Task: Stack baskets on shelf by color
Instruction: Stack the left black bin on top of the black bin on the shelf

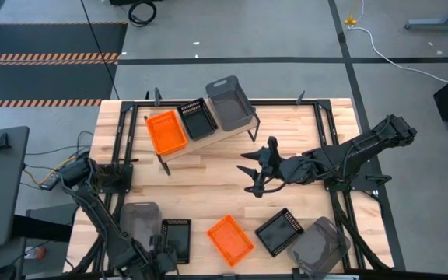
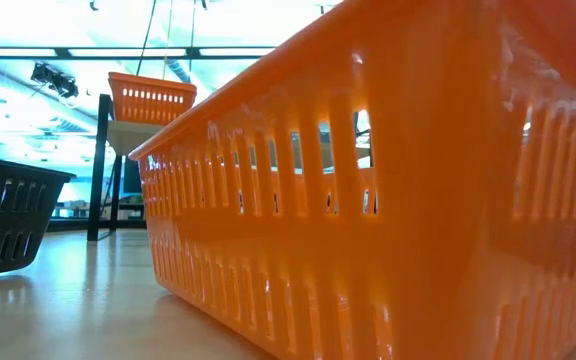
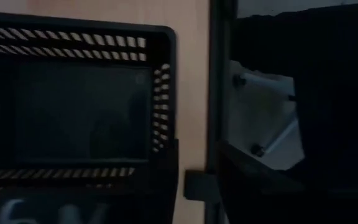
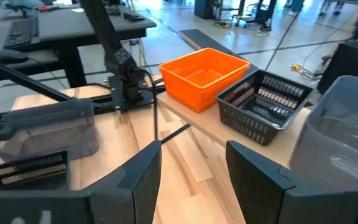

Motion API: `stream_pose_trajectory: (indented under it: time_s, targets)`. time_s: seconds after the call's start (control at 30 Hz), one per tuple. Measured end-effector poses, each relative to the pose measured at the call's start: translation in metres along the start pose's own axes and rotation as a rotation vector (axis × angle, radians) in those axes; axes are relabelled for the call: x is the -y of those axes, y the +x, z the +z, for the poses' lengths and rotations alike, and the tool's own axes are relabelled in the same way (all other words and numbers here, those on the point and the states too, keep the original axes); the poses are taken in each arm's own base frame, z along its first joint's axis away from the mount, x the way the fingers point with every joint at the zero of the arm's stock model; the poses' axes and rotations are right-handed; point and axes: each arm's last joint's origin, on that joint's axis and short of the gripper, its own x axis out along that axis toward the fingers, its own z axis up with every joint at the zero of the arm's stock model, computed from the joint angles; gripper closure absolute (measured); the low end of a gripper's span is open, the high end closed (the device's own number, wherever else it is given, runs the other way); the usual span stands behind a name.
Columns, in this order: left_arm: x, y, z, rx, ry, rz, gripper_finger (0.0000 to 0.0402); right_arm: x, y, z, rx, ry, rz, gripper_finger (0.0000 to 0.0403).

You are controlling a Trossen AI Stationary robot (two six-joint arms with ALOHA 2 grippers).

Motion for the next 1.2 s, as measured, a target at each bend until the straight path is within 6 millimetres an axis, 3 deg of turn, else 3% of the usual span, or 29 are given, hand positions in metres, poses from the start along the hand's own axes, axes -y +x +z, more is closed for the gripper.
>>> stream_pose_trajectory:
  time_s: [0.17,0.3,0.53,0.67,0.87,1.03,1.2]
  targets:
    - [-0.002,0.003,-0.002,-0.009,0.008,0.034,0.0245,-0.001,0.0,0.0,-0.007,0.015,0.028,0.0216]
    - [-0.001,0.018,-0.005,-0.04,0.016,0.055,0.0217,-0.003,-0.002,-0.001,-0.008,0.012,0.037,0.0216]
    - [-0.008,0.043,-0.009,-0.105,0.02,0.146,0.0204,-0.005,-0.003,-0.001,-0.008,0.01,0.043,0.0216]
    - [-0.015,0.045,-0.003,-0.112,0.009,0.173,0.0255,-0.005,-0.003,-0.001,-0.008,0.012,0.042,0.0216]
    - [-0.025,0.046,0.011,-0.11,0.037,0.184,0.0386,-0.005,-0.003,-0.001,-0.008,0.016,0.043,0.0216]
    - [-0.038,0.044,0.027,-0.114,0.05,0.197,0.0392,-0.005,-0.003,-0.001,-0.008,0.016,0.043,0.0216]
    - [-0.04,0.018,0.055,-0.124,0.089,0.248,0.0394,-0.005,-0.003,-0.002,-0.011,0.009,0.042,0.0216]
